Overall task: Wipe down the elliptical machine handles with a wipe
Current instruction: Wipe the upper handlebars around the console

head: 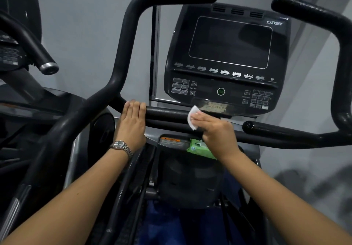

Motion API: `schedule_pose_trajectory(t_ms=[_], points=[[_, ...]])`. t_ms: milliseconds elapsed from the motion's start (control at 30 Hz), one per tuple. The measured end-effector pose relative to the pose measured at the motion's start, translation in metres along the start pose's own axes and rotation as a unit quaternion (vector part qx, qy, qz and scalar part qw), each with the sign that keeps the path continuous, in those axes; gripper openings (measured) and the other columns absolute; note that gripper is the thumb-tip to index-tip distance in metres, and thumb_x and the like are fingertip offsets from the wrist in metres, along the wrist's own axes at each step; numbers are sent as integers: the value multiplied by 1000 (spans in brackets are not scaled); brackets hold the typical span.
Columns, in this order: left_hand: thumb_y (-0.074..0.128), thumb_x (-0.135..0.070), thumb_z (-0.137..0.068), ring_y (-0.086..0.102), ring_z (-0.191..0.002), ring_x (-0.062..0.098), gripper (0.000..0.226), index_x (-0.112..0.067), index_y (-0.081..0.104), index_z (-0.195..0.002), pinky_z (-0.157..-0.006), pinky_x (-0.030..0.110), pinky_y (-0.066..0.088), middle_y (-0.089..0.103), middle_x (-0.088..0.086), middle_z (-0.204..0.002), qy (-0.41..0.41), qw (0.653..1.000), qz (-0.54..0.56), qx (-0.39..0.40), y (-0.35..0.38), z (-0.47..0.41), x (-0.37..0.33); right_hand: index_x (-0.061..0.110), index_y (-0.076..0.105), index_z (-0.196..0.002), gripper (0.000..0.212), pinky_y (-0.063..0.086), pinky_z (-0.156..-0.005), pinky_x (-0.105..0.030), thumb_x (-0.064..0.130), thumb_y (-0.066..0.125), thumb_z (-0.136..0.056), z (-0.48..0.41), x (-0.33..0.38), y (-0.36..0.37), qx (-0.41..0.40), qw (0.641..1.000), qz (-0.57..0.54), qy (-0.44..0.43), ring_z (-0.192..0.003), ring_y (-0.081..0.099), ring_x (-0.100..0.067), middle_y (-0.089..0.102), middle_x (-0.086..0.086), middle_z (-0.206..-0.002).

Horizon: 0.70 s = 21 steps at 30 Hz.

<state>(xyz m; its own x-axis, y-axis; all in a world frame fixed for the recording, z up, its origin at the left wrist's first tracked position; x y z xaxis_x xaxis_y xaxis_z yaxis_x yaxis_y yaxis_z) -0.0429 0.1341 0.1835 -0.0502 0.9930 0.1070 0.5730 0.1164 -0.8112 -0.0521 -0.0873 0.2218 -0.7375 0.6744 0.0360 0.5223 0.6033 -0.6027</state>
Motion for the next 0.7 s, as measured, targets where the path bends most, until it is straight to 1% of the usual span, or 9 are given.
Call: schedule_pose_trajectory(t_ms=[100,200,267,300,367,467,567,633,700], points=[[64,-12,-61,32,-130,33,82,-1,27,-134,-118,42,7,39,16,-129,-5,1000,-2,-5,0,0,-1,8,77,-95,61,61,-64,-36,-24,57,-47,-9,1,-5,-30,999,-8,34,-89,73,-21,74,-2,-103],[64,-13,-62,31,-131,33,83,-1,24,-134,-118,42,6,38,16,-130,-5,1000,-8,1,0,1,-1,6,76,-97,58,59,-79,-37,-25,61,-51,0,12,8,4,1000,3,-20,-102,69,-22,73,-7,-107],[65,-15,-62,30,-132,33,85,-2,23,-135,-118,42,6,37,16,-130,-3,1000,-13,9,0,1,-1,7,76,-98,56,55,-90,-33,-25,62,-54,8,0,6,7,999,5,-44,-107,66,-21,72,-6,-110],[65,-16,-63,30,-132,33,85,-2,23,-135,-118,42,6,37,16,-131,-3,1000,-17,11,0,0,-1,8,76,-97,55,52,-93,-29,-25,62,-55,9,-7,2,-3,999,4,-39,-108,66,-20,72,-5,-109],[64,-17,-63,30,-131,32,85,-1,22,-135,-118,42,7,37,16,-131,-6,1000,-25,13,0,1,-1,8,77,-95,52,51,-91,-23,-24,62,-57,5,-9,0,-20,1000,5,-21,-106,66,-21,72,-5,-108],[63,-16,-64,29,-132,33,84,-1,22,-136,-118,43,7,36,16,-131,-7,1000,-24,10,-2,1,-3,7,77,-95,49,56,-86,-31,-19,53,-61,4,7,9,-14,999,19,-40,-106,67,-23,72,-5,-108],[62,-17,-65,28,-133,32,85,-1,20,-137,-118,42,6,35,16,-133,-4,999,-33,22,-3,2,-3,7,76,-95,41,54,-91,-37,-7,43,-76,13,0,4,-20,994,30,-99,-109,65,-21,71,-3,-112],[62,-18,-66,27,-133,32,85,-1,19,-137,-118,42,6,34,15,-133,-3,999,-38,26,-3,2,-2,5,76,-94,38,55,-90,-41,-6,44,-77,15,-9,-2,-34,993,33,-111,-110,64,-22,70,-4,-113],[61,-20,-67,27,-133,32,84,-1,19,-138,-118,42,6,35,16,-133,-5,999,-44,28,-4,2,-3,4,76,-94,37,56,-87,-44,-13,53,-71,12,-5,1,-31,991,41,-125,-108,66,-26,70,-6,-113]])
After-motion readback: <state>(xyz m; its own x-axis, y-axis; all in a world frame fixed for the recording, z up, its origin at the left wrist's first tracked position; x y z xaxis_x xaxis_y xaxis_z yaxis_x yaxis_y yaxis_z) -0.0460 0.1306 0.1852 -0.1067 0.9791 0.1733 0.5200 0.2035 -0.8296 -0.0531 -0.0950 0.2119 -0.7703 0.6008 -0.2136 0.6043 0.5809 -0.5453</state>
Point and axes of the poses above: each hand's wrist, its own z-axis away from the middle knuckle, its own y-axis out of the palm, x = y × z, the point moved 6 cm from there along -z, towards the middle knuckle
